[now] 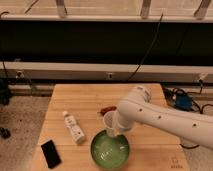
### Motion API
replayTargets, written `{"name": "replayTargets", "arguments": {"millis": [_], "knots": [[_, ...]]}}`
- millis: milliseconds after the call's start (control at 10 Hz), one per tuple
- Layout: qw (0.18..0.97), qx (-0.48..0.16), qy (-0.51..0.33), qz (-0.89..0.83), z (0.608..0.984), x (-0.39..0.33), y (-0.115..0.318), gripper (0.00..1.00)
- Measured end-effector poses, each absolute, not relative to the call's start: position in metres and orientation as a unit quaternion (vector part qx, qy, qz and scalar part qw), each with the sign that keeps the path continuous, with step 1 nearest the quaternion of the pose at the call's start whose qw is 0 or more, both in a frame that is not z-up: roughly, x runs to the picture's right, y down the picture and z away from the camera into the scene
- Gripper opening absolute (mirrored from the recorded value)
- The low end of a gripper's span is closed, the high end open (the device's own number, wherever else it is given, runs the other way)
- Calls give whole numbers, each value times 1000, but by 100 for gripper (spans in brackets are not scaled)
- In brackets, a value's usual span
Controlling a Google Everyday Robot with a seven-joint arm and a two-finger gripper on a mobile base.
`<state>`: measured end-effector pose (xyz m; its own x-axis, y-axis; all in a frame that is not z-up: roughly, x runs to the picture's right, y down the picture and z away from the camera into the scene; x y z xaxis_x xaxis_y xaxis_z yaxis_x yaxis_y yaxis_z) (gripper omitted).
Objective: Place the ceramic cup in the ceramic bowl
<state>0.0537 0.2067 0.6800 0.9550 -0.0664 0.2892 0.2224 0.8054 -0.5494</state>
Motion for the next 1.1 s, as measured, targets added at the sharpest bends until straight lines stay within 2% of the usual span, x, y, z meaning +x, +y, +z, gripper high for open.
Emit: {"name": "replayTargets", "arguments": {"millis": [1100], "knots": [[942,-299,-130,-81,685,49,224,0]]}}
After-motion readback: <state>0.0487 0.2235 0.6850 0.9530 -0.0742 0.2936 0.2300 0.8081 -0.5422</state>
